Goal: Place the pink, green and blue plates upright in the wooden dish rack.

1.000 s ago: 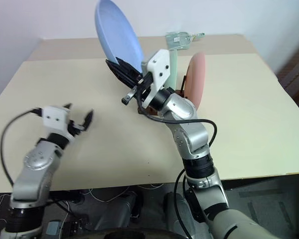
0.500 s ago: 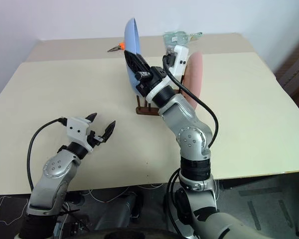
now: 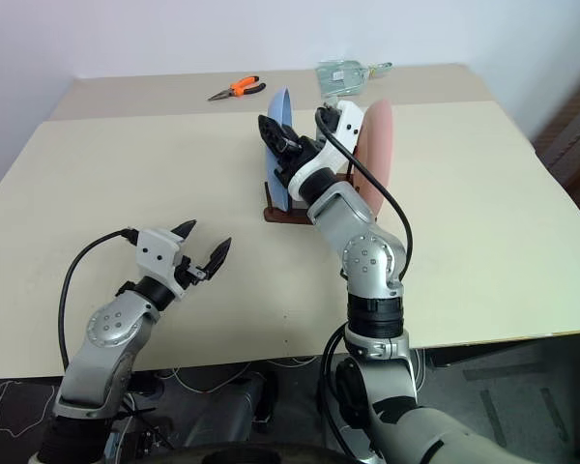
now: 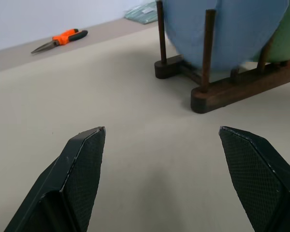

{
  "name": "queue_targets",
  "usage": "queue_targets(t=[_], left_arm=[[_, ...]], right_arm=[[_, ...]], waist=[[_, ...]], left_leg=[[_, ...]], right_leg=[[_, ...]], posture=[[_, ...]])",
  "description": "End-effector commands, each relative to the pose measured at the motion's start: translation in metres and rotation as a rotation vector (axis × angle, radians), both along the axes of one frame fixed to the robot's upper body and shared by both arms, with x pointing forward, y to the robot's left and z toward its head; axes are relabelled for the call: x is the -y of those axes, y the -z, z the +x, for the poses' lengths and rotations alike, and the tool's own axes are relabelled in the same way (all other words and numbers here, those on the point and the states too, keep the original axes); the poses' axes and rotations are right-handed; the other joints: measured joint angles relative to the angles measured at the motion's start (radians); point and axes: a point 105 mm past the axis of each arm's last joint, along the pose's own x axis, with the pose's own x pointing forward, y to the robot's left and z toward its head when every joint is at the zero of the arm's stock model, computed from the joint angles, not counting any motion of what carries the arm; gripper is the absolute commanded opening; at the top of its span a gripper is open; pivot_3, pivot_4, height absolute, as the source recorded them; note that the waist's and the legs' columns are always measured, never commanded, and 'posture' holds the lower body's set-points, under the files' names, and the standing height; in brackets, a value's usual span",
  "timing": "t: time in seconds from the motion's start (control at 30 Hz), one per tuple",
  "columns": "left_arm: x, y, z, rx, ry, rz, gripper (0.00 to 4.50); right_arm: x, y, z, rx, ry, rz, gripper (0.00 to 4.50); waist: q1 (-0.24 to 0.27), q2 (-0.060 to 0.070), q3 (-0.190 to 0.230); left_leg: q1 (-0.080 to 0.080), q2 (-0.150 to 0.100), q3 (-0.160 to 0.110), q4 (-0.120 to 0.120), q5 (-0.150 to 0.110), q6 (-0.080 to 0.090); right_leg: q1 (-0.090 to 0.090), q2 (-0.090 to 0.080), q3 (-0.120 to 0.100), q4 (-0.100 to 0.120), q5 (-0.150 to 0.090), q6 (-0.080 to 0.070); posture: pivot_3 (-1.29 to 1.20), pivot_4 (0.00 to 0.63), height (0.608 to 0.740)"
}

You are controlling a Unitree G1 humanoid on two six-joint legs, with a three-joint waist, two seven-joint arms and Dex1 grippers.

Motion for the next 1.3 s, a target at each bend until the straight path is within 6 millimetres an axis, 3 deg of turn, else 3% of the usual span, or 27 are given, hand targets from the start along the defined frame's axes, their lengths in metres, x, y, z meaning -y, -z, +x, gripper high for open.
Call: queue_targets(t=[0.03, 0.1, 0.33, 0.5, 0.67, 0.77, 0.9, 0.97, 1.03, 1.07, 1.13, 1.3], left_arm=[[0.004, -0.012, -0.001, 0.052, 0.018, 0.002, 3.88], [0.004, -0.011, -0.001, 0.049, 0.02, 0.004, 3.88], [0.007, -0.009, -0.003, 0.042, 0.028, 0.005, 3.88], [0.008, -0.006, -0.005, 0.036, 0.03, 0.004, 3.88], [0.01, -0.006, -0.005, 0.033, 0.032, 0.001, 3.88], [0.009, -0.007, -0.003, 0.036, 0.028, -0.002, 3.88], [0.004, -0.005, 0.0, 0.035, 0.015, 0.002, 3.88], [-0.006, -0.003, 0.002, 0.033, -0.012, 0.011, 3.88], [-0.017, -0.002, 0.005, 0.033, -0.042, 0.036, 3.88], [-0.025, -0.001, 0.007, 0.032, -0.062, 0.046, 3.88], [-0.038, 0.0, 0.01, 0.028, -0.088, 0.065, 3.88], [-0.05, 0.006, 0.014, 0.012, -0.104, 0.103, 3.88]], right_arm=[[-0.004, -0.017, -0.002, 0.087, 0.012, -0.066, 3.05], [-0.004, -0.019, -0.003, 0.119, 0.024, -0.109, 4.03], [-0.004, -0.031, -0.008, 0.327, 0.061, -0.382, 4.03], [0.0, -0.035, -0.009, 0.393, 0.066, -0.472, 4.03], [0.013, -0.047, -0.016, 0.621, 0.155, -0.69, 4.03], [0.033, -0.052, -0.016, 0.66, 0.197, -0.754, 4.03], [0.077, -0.075, -0.02, 0.719, 0.273, -0.768, 4.03], [0.111, -0.082, -0.022, 0.71, 0.318, -0.76, 4.03], [0.162, -0.074, -0.017, 0.635, 0.433, -0.816, 4.03], [0.187, -0.061, -0.017, 0.574, 0.464, -0.848, 4.03], [0.215, -0.036, -0.022, 0.491, 0.474, -0.896, 4.03], [0.237, 0.026, -0.033, 0.326, 0.37, -0.971, 4.03]], waist=[[0.0, 0.0, 0.0], [0.001, 0.0, 0.0], [0.001, 0.0, 0.0], [0.001, 0.0, 0.0], [0.004, 0.0, 0.0], [0.003, 0.0, 0.0], [0.008, 0.0, 0.0], [0.012, 0.0, 0.0], [0.023, 0.0, 0.0], [0.028, -0.001, 0.0], [0.032, -0.001, 0.0], [0.021, 0.005, 0.0]], left_leg=[[0.0, 0.0, 0.0, 0.0, 0.0, 0.0], [0.0, 0.0, 0.0, 0.0, 0.0, 0.0], [0.0, 0.0, 0.0, 0.0, 0.0, 0.0], [0.0, 0.0, 0.0, 0.0, 0.0, 0.0], [0.0, 0.0, 0.0, 0.0, -0.001, -0.001], [-0.001, 0.0, 0.0, 0.0, -0.001, -0.001], [-0.001, 0.0, 0.0, 0.0, -0.001, -0.001], [-0.001, 0.0, 0.0, 0.0, -0.001, -0.001], [-0.001, 0.001, 0.0, 0.0, 0.0, 0.001], [-0.001, 0.001, 0.0, 0.0, 0.0, 0.001], [-0.001, 0.002, 0.0, 0.0, -0.001, 0.002], [-0.001, 0.004, 0.004, 0.0, -0.001, 0.004]], right_leg=[[0.0, 0.0, 0.0, 0.0, 0.0, 0.0], [0.0, 0.0, 0.0, 0.0, 0.0, 0.0], [0.0, 0.0, 0.0, -0.001, 0.0, 0.0], [0.0, 0.0, 0.0, -0.001, 0.0, 0.0], [0.001, 0.0, 0.0, -0.002, 0.0, 0.0], [0.001, 0.0, 0.0, -0.002, 0.0, 0.0], [0.001, 0.0, -0.001, -0.003, 0.0, 0.0], [0.002, -0.001, -0.001, -0.004, 0.0, 0.0], [0.002, -0.001, -0.001, -0.004, 0.0, 0.0], [0.003, -0.001, -0.001, -0.005, 0.0, 0.0], [0.004, -0.001, -0.003, -0.008, -0.001, -0.002], [0.005, -0.001, -0.003, -0.011, 0.0, -0.002]], posture=[[0.0, 0.15, 0.726], [0.0, 0.15, 0.726], [0.0, 0.15, 0.726], [0.0, 0.15, 0.726], [0.0, 0.15, 0.726], [0.0, 0.15, 0.726], [0.0, 0.15, 0.726], [0.0, 0.15, 0.726], [0.0, 0.15, 0.726], [0.0, 0.15, 0.726], [0.0, 0.15, 0.726], [0.0, 0.15, 0.726]])
